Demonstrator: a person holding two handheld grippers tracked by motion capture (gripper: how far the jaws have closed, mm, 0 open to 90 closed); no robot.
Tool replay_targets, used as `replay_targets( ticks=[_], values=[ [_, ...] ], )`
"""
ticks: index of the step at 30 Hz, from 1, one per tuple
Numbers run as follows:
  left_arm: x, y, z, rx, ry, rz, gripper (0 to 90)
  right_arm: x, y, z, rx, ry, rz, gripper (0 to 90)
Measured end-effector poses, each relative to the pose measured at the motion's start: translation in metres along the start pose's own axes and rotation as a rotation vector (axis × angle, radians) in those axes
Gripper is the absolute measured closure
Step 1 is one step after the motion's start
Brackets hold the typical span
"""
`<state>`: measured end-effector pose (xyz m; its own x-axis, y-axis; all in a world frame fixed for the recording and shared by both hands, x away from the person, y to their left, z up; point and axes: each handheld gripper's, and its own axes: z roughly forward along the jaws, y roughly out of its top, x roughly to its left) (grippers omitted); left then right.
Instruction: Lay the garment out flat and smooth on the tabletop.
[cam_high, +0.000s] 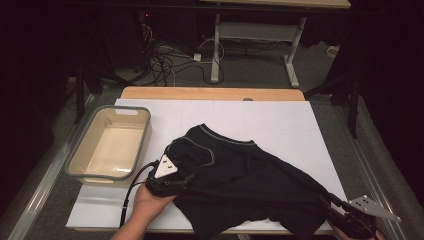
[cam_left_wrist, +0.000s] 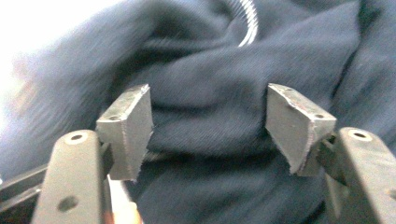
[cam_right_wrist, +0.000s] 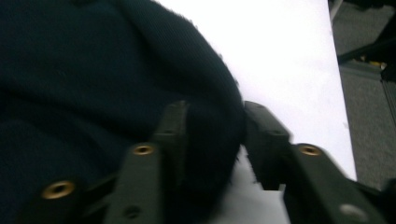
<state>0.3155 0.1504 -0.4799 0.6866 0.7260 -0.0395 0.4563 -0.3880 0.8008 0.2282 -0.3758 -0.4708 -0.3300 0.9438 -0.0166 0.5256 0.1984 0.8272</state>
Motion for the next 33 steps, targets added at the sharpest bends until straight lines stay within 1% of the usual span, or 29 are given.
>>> replay_targets(
  ticks=[2,3,4,5,7,8,9,10,13,14,15,16,17,18,19,20,21,22,23,24,25,26,27,28,29,30,31,32,33],
  values=[
    [0.002,-0.001,-0.001,-0.002,0.011,-0.021,38.0,0.005,0.008,0.004,-0.019,0.012,-0.017,55.8],
    [0.002,-0.001,-0.001,-0.002,0.011,-0.021,38.0,0.005,0.008,0.004,-0.019,0.012,-0.017,55.8],
    [0.001,-0.002,0.001,0.010,0.038,-0.013,37.9,0.009,0.014,0.005,-0.030,0.017,-0.025,54.3],
    [0.001,-0.002,0.001,0.010,0.038,-0.013,37.9,0.009,0.014,0.005,-0.030,0.017,-0.025,54.3],
    [-0.002,-0.005,-0.002,0.019,0.061,0.008,37.8,0.010,0.018,0.005,-0.044,0.024,-0.035,53.5],
    [-0.003,-0.010,-0.008,0.012,0.064,-0.003,36.9,0.012,0.024,0.005,-0.064,0.029,-0.041,53.5],
    [-0.003,-0.010,-0.008,0.012,0.064,-0.003,36.9,0.012,0.024,0.005,-0.064,0.029,-0.041,53.5],
    [-0.001,-0.014,-0.012,0.030,0.049,-0.028,36.9,0.014,0.028,0.005,-0.076,0.037,-0.047,53.5],
    [0.002,-0.017,-0.012,0.042,0.055,-0.045,37.3,0.016,0.033,0.007,-0.087,0.046,-0.053,53.5],
    [0.006,-0.020,-0.010,0.067,0.054,-0.068,37.4,0.019,0.037,0.009,-0.092,0.056,-0.065,53.5],
    [0.006,-0.020,-0.010,0.067,0.054,-0.068,37.5,0.019,0.037,0.009,-0.092,0.056,-0.065,53.5],
    [0.009,-0.021,-0.004,0.125,0.046,-0.091,37.5,0.022,0.040,0.012,-0.097,0.065,-0.075,53.5],
    [0.009,-0.021,-0.004,0.125,0.046,-0.091,37.5,0.022,0.040,0.012,-0.097,0.065,-0.075,53.5],
    [0.011,-0.019,-0.001,0.145,0.037,-0.110,38.7,0.024,0.042,0.014,-0.099,0.071,-0.079,53.5],
    [0.011,-0.019,-0.001,0.145,0.037,-0.110,39.5,0.024,0.042,0.014,-0.099,0.071,-0.079,53.5],
    [0.011,-0.018,0.000,0.142,0.042,-0.115,43.9,0.026,0.043,0.016,-0.100,0.079,-0.085,53.5],
    [0.011,-0.018,0.000,0.140,0.042,-0.116,43.9,0.026,0.043,0.016,-0.100,0.079,-0.085,53.5],
    [0.011,-0.019,0.000,0.136,0.039,-0.115,48.6,0.027,0.044,0.017,-0.099,0.082,-0.089,53.6],
    [0.011,-0.019,-0.001,0.132,0.034,-0.113,56.6,0.029,0.045,0.018,-0.098,0.086,-0.094,53.7],
    [0.010,-0.019,-0.001,0.130,0.006,-0.087,73.3,0.031,0.048,0.020,-0.102,0.094,-0.097,54.3],
    [0.010,-0.019,-0.001,0.130,0.006,-0.087,78.8,0.031,0.048,0.020,-0.102,0.094,-0.097,54.3],
    [0.005,-0.020,-0.003,0.124,0.025,-0.046,80.5,0.035,0.053,0.025,-0.107,0.108,-0.110,54.8],
    [0.005,-0.020,-0.003,0.124,0.025,-0.046,81.2,0.035,0.053,0.025,-0.107,0.108,-0.110,54.8],
    [0.003,-0.021,-0.005,0.121,0.028,-0.031,81.2,0.037,0.055,0.027,-0.109,0.114,-0.115,55.1],
    [0.001,-0.023,-0.008,0.112,0.022,-0.032,81.7,0.039,0.058,0.030,-0.111,0.122,-0.122,55.4],
    [-0.001,-0.029,-0.017,0.089,0.002,-0.046,81.8,0.045,0.066,0.037,-0.114,0.141,-0.141,55.8],
    [-0.001,-0.029,-0.017,0.089,0.002,-0.046,81.8,0.045,0.066,0.037,-0.114,0.141,-0.141,55.8],
    [-0.003,-0.037,-0.027,0.077,-0.004,-0.052,81.9,0.050,0.074,0.046,-0.119,0.156,-0.155,56.2],
    [-0.003,-0.037,-0.027,0.077,-0.004,-0.052,82.0,0.050,0.074,0.046,-0.119,0.156,-0.155,56.2]
  ],
)
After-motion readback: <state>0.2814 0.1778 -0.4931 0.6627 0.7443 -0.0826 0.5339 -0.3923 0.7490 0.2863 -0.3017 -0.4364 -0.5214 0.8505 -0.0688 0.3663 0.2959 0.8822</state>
